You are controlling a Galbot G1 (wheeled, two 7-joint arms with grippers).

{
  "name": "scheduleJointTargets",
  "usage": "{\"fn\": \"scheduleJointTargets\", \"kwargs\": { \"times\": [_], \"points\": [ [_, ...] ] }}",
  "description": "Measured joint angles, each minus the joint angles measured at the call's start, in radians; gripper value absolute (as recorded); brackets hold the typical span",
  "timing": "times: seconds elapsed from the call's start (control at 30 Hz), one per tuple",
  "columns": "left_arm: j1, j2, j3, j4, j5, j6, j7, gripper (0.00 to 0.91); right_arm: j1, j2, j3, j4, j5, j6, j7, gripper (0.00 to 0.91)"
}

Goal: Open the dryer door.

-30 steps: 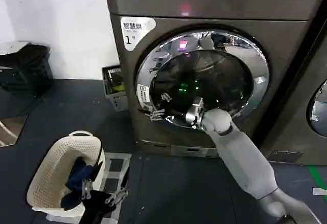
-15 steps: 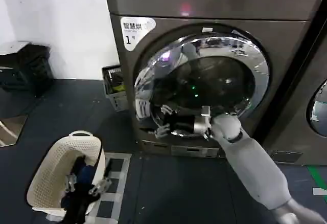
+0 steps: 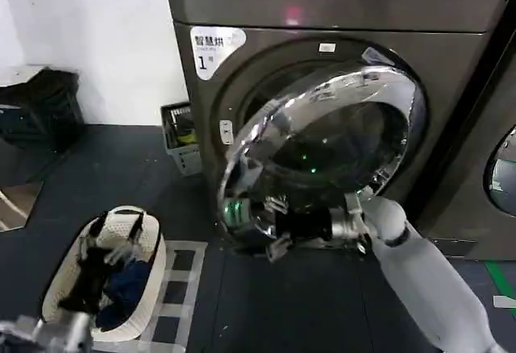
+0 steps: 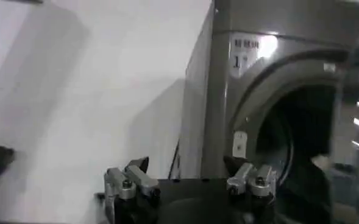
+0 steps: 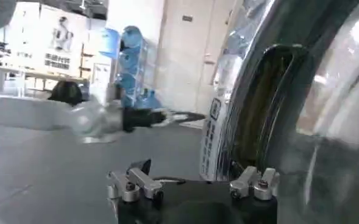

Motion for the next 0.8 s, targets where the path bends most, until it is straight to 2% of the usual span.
{"fn": "scheduleJointTargets", "kwargs": {
  "times": [0.43, 0.57, 0.8],
  "points": [
    [-0.301, 0.243, 0.219, 0.236, -0.092, -0.021, 0.024, 0.907, -0.176, -0.086, 0.141, 0.087, 0.034, 0.103, -0.081, 0.907],
    [-0.383, 0.280, 0.293, 0.281, -0.127, -0.012, 0.080, 0.907, -0.221, -0.093, 0.198, 0.089, 0.037, 0.141, -0.088, 0.907],
    [-0.510, 0.319, 0.420, 0.342, -0.164, -0.002, 0.115, 0.907, -0.316, -0.064, 0.354, 0.083, 0.080, 0.160, -0.075, 0.907]
  ]
}}
